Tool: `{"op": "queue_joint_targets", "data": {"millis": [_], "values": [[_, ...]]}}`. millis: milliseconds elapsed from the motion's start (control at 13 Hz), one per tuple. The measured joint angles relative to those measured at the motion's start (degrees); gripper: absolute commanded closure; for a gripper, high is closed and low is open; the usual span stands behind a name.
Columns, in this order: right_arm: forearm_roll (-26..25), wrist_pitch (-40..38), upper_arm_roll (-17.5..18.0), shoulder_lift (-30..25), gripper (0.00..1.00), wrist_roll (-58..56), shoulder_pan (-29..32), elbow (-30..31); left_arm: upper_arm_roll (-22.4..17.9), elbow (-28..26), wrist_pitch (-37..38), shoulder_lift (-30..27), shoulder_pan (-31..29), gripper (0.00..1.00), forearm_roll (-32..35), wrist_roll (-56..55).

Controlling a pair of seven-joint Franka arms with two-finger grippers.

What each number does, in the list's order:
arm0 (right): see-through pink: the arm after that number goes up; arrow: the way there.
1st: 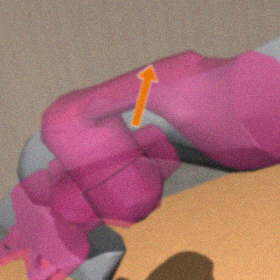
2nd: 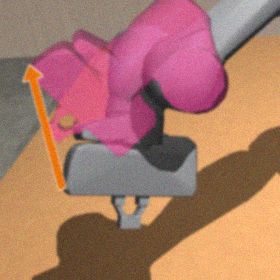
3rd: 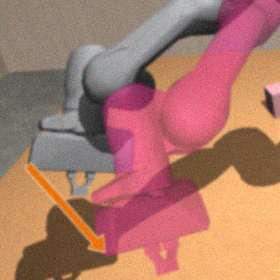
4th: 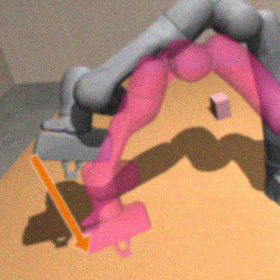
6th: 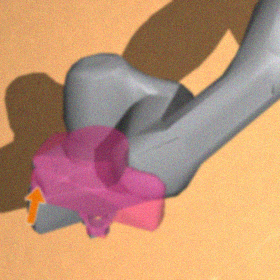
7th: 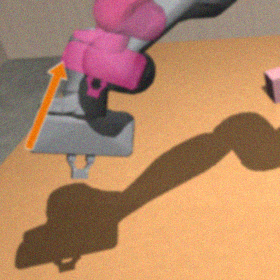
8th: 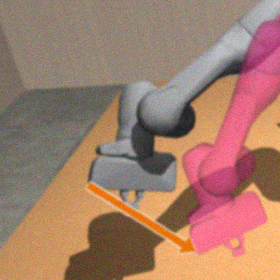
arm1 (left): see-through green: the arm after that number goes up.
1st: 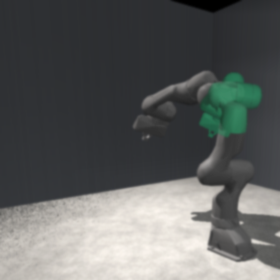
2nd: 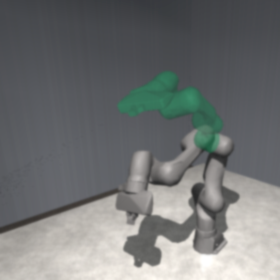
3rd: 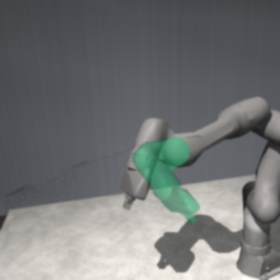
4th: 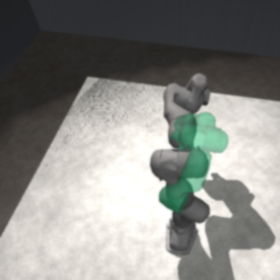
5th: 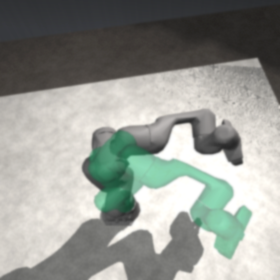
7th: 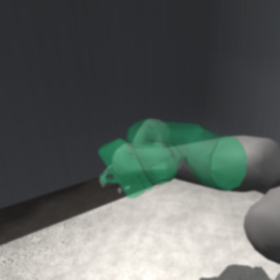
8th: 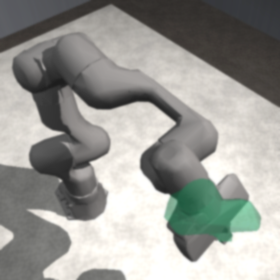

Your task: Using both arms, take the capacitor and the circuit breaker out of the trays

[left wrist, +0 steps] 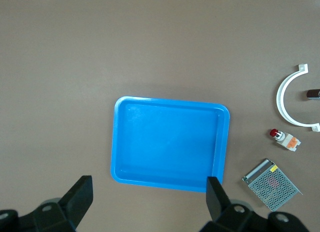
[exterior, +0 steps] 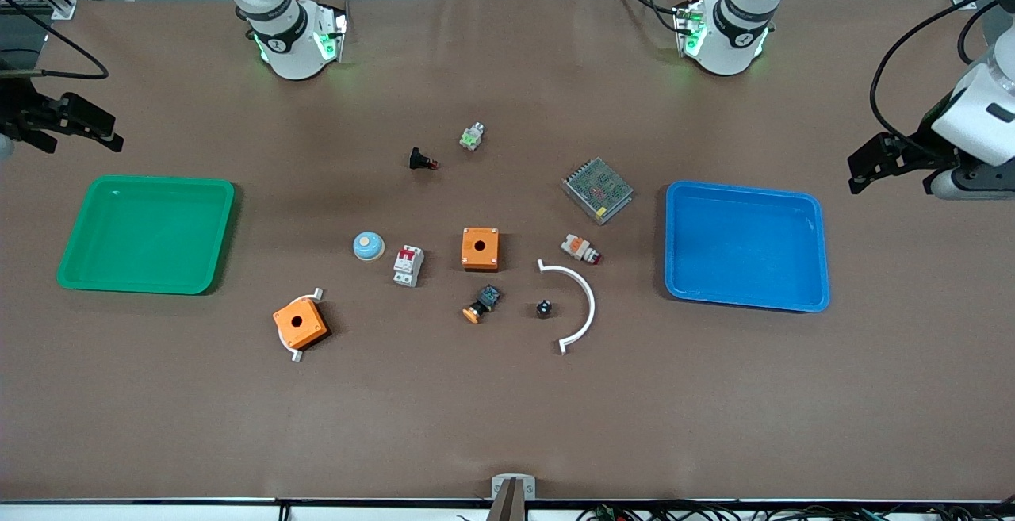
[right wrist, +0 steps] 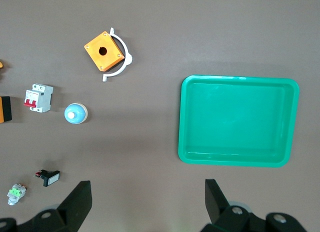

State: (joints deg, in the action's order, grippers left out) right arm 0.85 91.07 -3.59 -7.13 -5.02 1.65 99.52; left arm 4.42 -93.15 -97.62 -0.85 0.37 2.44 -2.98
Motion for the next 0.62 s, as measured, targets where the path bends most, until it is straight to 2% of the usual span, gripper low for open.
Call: {"op": "queue_joint_targets", "data": {"millis": [308,615], "values": [[0.0,-0.4,0.4,-0.4,0.00,-1.9,0.0,-0.1,-0.4,4.6,3.2,-0.1,0.0,0.00,-0.7,0.0],[0.0,-2.1,0.7,-0.9,0.00,-2.4,0.0,-1.5,-0.4,5.0,3.5,1.5,0.0,0.00,-1.1,0.0]]}}
